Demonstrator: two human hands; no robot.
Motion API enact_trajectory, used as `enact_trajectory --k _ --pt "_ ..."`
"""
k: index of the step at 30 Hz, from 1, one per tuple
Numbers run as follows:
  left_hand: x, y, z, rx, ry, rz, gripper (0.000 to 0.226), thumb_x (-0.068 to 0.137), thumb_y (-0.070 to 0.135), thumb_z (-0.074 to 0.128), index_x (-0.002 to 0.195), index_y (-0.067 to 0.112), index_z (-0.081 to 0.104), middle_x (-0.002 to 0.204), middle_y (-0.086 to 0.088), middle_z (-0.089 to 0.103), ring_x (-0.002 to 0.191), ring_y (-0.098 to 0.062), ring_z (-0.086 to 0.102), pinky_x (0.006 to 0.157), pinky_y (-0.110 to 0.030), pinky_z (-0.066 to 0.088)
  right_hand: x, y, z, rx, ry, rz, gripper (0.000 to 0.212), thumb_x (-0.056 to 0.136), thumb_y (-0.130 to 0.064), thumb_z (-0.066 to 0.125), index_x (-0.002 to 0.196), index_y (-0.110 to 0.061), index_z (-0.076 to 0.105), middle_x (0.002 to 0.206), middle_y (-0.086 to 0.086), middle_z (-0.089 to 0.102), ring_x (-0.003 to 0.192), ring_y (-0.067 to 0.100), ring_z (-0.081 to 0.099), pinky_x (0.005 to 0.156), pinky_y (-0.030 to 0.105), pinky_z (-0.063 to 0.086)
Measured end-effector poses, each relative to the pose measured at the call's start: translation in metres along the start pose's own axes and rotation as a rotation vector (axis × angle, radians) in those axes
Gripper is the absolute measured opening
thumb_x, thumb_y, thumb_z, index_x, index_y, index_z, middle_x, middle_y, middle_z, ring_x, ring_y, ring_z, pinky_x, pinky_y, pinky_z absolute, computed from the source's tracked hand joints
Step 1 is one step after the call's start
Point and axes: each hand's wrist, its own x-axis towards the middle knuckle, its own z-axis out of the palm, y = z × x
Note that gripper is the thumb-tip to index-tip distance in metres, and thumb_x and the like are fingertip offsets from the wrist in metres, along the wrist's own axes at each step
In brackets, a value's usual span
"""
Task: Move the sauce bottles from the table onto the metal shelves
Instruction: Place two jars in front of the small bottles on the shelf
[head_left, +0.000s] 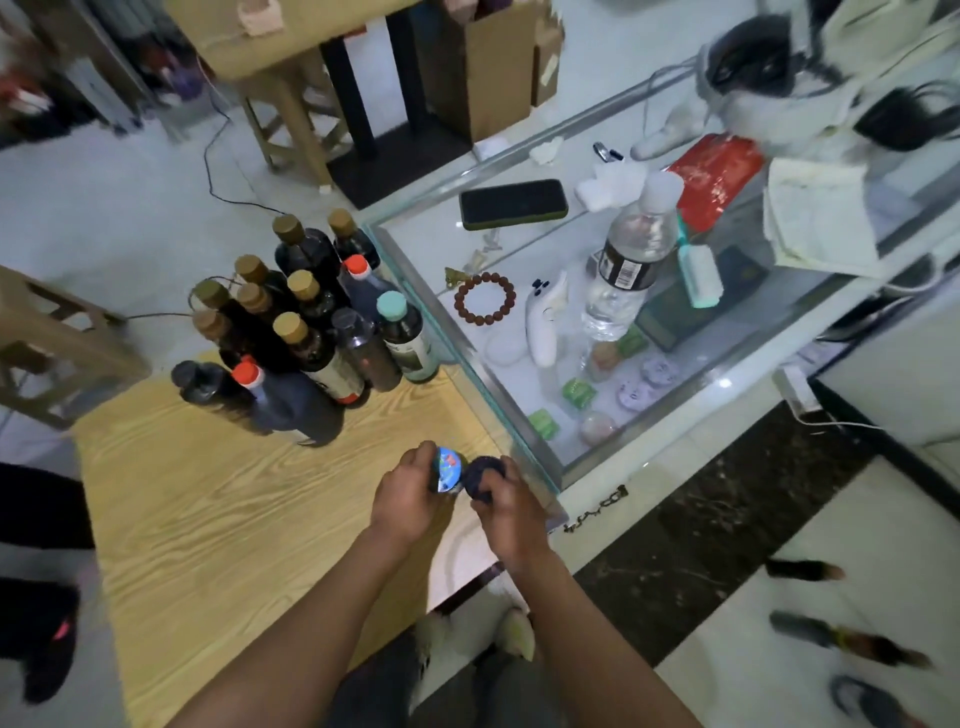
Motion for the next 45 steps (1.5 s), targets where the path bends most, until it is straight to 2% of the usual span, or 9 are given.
enact_trajectory --k 6,12,15,21,28,33,39,43,45 --pt "-0.024 -0.009 -0.013 -0.047 -0.108 0.023 0.059 0.071 0.038 0.077 0.123 0.021 0.053 0.111 -0.004 0.050 0.093 -0.032 0.062 0.076 -0.032 0.047 -0.028 -0.021 -0.008 -0.057 0.040 0.143 0.027 0.089 -0.022 0.066 0.112 -0.010 0.065 0.125 0.009 0.052 0.105 0.032 0.058 0.083 0.034 0.044" --pt "-0.038 -0.024 -0.009 -0.318 -0.236 0.182 0.058 0.063 0.028 0.084 0.116 0.019 0.062 0.101 0.001 0.051 0.093 -0.016 0.056 0.072 -0.020 0.041 -0.079 -0.043 -0.002 0.201 0.278 0.272 0.027 0.078 -0.010 0.075 0.081 -0.031 0.059 0.100 0.001 0.060 0.092 0.023 0.060 0.070 0.022 0.036" --pt "-0.047 -0.017 -0.008 -0.466 -0.321 0.216 0.065 0.056 0.014 0.092 0.114 0.013 0.063 0.102 0.000 0.052 0.093 -0.014 0.056 0.073 -0.015 0.043 -0.115 -0.047 0.000 0.312 0.400 0.408 0.035 0.069 -0.022 0.082 0.091 -0.029 0.056 0.094 -0.009 0.062 0.084 0.012 0.058 0.064 0.020 0.039" --pt "-0.087 0.044 -0.006 -0.843 -0.606 0.169 0.062 0.053 0.007 0.086 0.105 0.022 0.057 0.096 -0.004 0.067 0.082 -0.017 0.066 0.076 -0.033 0.056 -0.203 -0.034 -0.024 0.607 0.681 0.569 0.078 0.054 -0.016 0.090 0.119 -0.026 0.048 0.103 -0.010 0.060 0.089 0.002 0.061 0.065 0.010 0.050" --pt "-0.168 0.145 -0.009 -0.858 -0.742 0.440 0.050 0.070 -0.002 0.082 0.105 0.022 0.055 0.103 0.002 0.066 0.091 -0.010 0.064 0.073 -0.018 0.053 -0.318 -0.025 -0.075 0.704 1.108 0.597 0.065 0.066 -0.003 0.086 0.117 -0.016 0.048 0.112 -0.003 0.056 0.104 0.007 0.056 0.073 0.000 0.041" --pt "-0.253 0.217 -0.019 -0.912 -0.871 0.598 0.043 0.077 -0.004 0.075 0.110 0.015 0.055 0.104 0.002 0.066 0.093 -0.006 0.064 0.071 -0.013 0.053 -0.417 -0.018 -0.104 0.757 1.367 0.559 0.056 0.068 0.000 0.086 0.113 -0.008 0.054 0.107 0.004 0.064 0.092 0.007 0.063 0.072 0.008 0.048" --pt "-0.382 0.300 -0.012 -0.938 -1.100 0.768 0.037 0.081 -0.003 0.071 0.108 0.020 0.058 0.110 -0.013 0.067 0.092 -0.016 0.066 0.083 -0.035 0.054 -0.568 -0.011 -0.124 0.716 1.646 0.479 0.059 0.067 -0.010 0.090 0.115 -0.015 0.055 0.107 0.002 0.067 0.099 0.012 0.067 0.082 0.018 0.053" --pt "-0.489 0.346 0.002 -0.952 -1.326 0.791 0.042 0.085 -0.006 0.063 0.122 0.010 0.053 0.105 -0.007 0.068 0.086 -0.013 0.067 0.074 -0.027 0.056 -0.674 -0.002 -0.127 0.699 1.864 0.456 0.067 0.055 -0.039 0.090 0.112 -0.027 0.057 0.111 0.004 0.070 0.106 0.021 0.068 0.094 0.041 0.056" --pt "-0.542 0.365 0.011 -0.944 -1.419 0.795 0.040 0.088 -0.005 0.059 0.125 0.009 0.051 0.108 -0.008 0.066 0.083 -0.012 0.069 0.070 -0.025 0.057 -0.727 0.001 -0.127 0.702 1.951 0.443 0.061 0.061 -0.032 0.090 0.112 -0.026 0.057 0.111 0.004 0.070 0.103 0.020 0.069 0.091 0.040 0.057"
